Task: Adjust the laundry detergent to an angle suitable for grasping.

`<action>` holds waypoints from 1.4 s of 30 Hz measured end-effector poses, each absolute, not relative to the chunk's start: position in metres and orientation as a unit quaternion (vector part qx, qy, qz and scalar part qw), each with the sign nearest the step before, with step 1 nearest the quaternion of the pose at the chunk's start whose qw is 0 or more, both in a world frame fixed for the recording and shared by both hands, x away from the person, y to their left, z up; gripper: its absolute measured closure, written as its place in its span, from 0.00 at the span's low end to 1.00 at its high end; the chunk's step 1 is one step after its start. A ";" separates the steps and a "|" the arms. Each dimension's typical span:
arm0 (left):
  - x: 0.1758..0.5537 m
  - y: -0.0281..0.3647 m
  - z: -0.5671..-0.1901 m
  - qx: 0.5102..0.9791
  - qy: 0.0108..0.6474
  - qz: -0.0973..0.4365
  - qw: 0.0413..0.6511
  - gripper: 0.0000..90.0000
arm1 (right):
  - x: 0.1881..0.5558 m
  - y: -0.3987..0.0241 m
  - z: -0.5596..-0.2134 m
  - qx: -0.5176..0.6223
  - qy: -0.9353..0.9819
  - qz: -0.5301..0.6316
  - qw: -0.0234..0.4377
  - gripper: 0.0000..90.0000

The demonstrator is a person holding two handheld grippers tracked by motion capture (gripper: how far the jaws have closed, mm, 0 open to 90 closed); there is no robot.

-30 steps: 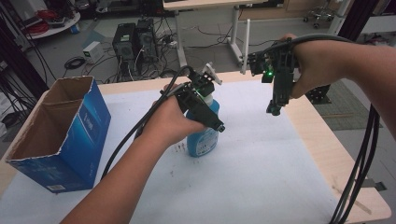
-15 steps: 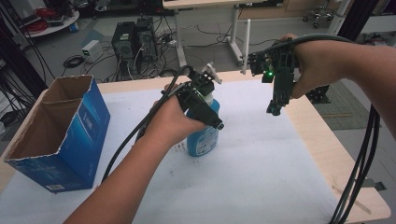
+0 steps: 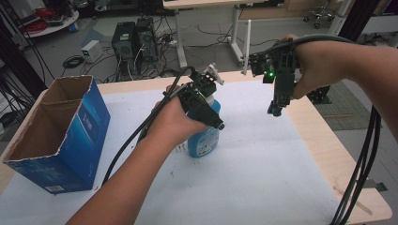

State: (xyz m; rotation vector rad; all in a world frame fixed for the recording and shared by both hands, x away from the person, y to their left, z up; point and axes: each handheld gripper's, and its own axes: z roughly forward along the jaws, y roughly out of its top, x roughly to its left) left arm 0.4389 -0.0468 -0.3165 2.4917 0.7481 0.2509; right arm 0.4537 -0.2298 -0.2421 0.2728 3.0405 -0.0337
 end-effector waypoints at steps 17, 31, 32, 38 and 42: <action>0.439 -0.048 -0.318 0.924 0.271 0.091 0.253 0.33 | 0.454 -0.230 -0.244 0.093 0.995 -0.010 0.044 0.02; 0.439 -0.050 -0.319 0.928 0.266 0.087 0.247 0.45 | 0.454 -0.230 -0.245 0.095 0.995 -0.010 0.043 0.02; 0.439 -0.050 -0.320 0.926 0.270 0.086 0.249 0.46 | 0.454 -0.230 -0.245 0.094 0.995 -0.010 0.043 0.02; 0.440 -0.047 -0.320 0.923 0.275 0.072 0.258 0.49 | 0.453 -0.230 -0.245 0.096 0.994 -0.011 0.042 0.02; 0.441 -0.046 -0.320 0.924 0.274 0.069 0.258 0.49 | 0.452 -0.230 -0.245 0.098 0.994 -0.012 0.043 0.02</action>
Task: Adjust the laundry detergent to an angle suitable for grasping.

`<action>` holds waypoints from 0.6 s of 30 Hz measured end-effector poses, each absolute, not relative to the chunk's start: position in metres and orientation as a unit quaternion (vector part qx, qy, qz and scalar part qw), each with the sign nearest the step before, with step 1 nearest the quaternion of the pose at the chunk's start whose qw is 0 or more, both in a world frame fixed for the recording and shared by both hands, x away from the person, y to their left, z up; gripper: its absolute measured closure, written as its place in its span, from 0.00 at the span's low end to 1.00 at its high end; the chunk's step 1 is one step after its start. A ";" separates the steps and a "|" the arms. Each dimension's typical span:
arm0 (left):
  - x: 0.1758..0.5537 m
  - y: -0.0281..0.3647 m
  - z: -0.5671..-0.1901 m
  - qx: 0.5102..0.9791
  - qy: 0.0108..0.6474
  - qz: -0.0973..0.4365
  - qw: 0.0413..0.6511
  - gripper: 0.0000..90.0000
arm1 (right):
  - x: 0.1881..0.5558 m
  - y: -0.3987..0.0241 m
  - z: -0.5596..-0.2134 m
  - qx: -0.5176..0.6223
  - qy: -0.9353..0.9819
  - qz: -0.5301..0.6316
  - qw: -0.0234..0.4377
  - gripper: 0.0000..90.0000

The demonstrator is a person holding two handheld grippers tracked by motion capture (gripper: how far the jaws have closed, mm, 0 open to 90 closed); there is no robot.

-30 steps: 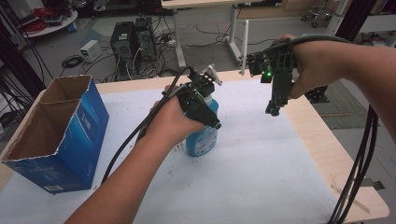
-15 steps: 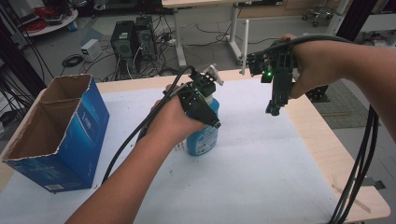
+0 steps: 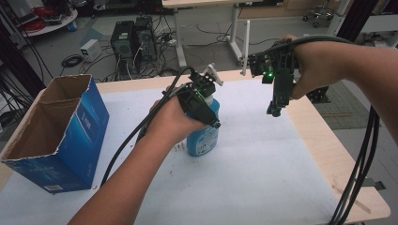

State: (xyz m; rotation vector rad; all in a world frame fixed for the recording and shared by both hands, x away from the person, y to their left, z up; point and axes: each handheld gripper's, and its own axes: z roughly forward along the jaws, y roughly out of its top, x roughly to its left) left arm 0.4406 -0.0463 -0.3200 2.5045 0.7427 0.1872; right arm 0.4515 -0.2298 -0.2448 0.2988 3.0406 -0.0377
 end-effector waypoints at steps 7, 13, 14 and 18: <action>0.438 -0.043 -0.315 0.929 0.264 0.066 0.253 0.49 | 0.450 -0.231 -0.245 0.098 0.994 -0.011 0.044 0.02; 0.432 -0.036 -0.303 0.933 0.253 0.068 0.249 0.49 | 0.449 -0.229 -0.245 0.096 0.994 -0.011 0.045 0.02; 0.431 -0.035 -0.302 0.932 0.252 0.065 0.252 0.49 | 0.449 -0.229 -0.245 0.095 0.994 -0.011 0.044 0.02; 0.427 -0.027 -0.292 0.939 0.237 0.060 0.242 0.49 | 0.447 -0.226 -0.244 0.093 0.995 -0.009 0.046 0.02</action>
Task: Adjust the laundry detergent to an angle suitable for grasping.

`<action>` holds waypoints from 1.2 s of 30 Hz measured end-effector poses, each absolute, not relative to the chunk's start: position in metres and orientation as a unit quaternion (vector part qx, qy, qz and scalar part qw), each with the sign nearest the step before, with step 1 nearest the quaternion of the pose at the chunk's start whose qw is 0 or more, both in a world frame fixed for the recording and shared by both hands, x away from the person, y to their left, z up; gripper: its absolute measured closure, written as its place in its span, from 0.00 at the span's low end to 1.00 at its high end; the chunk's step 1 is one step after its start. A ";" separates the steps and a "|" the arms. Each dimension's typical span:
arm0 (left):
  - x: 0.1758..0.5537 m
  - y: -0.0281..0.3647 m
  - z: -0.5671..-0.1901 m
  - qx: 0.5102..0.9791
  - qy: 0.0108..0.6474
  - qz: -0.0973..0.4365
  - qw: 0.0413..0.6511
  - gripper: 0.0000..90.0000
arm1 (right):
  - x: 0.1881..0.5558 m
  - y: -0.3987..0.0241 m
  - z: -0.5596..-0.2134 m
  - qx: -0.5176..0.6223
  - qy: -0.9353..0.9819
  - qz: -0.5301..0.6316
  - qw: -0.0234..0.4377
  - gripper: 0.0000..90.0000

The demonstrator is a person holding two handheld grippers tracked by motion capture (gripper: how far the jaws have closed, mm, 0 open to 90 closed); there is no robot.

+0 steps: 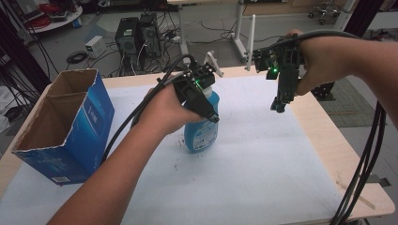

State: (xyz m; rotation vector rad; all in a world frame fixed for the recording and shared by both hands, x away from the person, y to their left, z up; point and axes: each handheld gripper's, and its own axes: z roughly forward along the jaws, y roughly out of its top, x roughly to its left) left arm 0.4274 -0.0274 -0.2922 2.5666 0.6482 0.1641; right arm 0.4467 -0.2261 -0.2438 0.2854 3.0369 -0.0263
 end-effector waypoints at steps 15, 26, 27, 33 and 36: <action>0.408 -0.002 -0.270 0.958 0.147 0.028 0.245 0.49 | 0.437 -0.216 -0.241 0.087 0.995 -0.012 0.051 0.02; 0.392 0.022 -0.260 0.964 0.064 -0.004 0.260 0.49 | 0.434 -0.207 -0.245 0.081 0.995 -0.015 0.050 0.02; 0.391 0.024 -0.260 0.964 0.056 -0.006 0.262 0.49 | 0.434 -0.206 -0.245 0.082 0.995 -0.016 0.050 0.02; 0.386 0.036 -0.261 0.966 0.005 -0.024 0.256 0.49 | 0.434 -0.201 -0.248 0.078 0.996 -0.018 0.048 0.02; 0.383 0.039 -0.265 0.968 -0.016 -0.031 0.247 0.49 | 0.433 -0.199 -0.248 0.079 0.996 -0.016 0.046 0.02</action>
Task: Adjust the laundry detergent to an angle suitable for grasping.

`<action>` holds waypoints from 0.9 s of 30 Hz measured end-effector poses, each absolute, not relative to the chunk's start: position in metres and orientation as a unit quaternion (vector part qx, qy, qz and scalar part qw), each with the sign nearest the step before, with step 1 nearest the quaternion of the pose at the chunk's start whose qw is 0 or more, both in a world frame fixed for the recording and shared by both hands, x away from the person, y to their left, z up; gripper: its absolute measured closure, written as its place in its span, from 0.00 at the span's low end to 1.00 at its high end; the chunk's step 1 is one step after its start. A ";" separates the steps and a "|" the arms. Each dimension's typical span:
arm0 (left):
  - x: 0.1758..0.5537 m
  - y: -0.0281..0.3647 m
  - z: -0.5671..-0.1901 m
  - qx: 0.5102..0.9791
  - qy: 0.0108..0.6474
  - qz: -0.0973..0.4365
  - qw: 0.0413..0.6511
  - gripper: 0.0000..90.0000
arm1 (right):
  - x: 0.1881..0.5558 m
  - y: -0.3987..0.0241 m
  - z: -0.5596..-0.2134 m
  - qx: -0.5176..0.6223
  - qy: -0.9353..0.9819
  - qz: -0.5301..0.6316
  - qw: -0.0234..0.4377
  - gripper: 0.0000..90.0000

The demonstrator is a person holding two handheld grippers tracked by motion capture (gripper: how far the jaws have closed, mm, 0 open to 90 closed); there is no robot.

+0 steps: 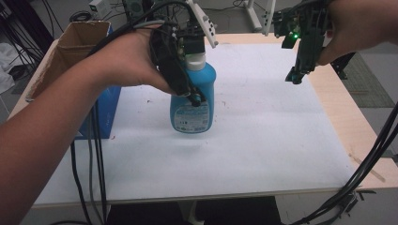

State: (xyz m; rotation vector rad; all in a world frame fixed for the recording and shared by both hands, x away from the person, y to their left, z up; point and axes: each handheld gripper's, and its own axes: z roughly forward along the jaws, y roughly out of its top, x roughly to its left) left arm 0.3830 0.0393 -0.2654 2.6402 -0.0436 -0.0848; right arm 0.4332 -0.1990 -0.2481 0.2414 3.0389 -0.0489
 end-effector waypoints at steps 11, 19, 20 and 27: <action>0.375 0.047 -0.281 0.962 -0.091 -0.058 0.251 0.49 | 0.433 -0.195 -0.250 0.073 0.996 -0.017 0.045 0.02; 0.370 0.050 -0.289 0.957 -0.142 -0.058 0.246 0.49 | 0.434 -0.194 -0.252 0.070 0.996 -0.017 0.043 0.02; 0.370 0.051 -0.290 0.956 -0.147 -0.057 0.247 0.49 | 0.433 -0.194 -0.252 0.072 0.996 -0.015 0.044 0.02; 0.368 0.060 -0.299 0.949 -0.167 -0.066 0.258 0.49 | 0.434 -0.196 -0.253 0.070 0.996 -0.017 0.043 0.02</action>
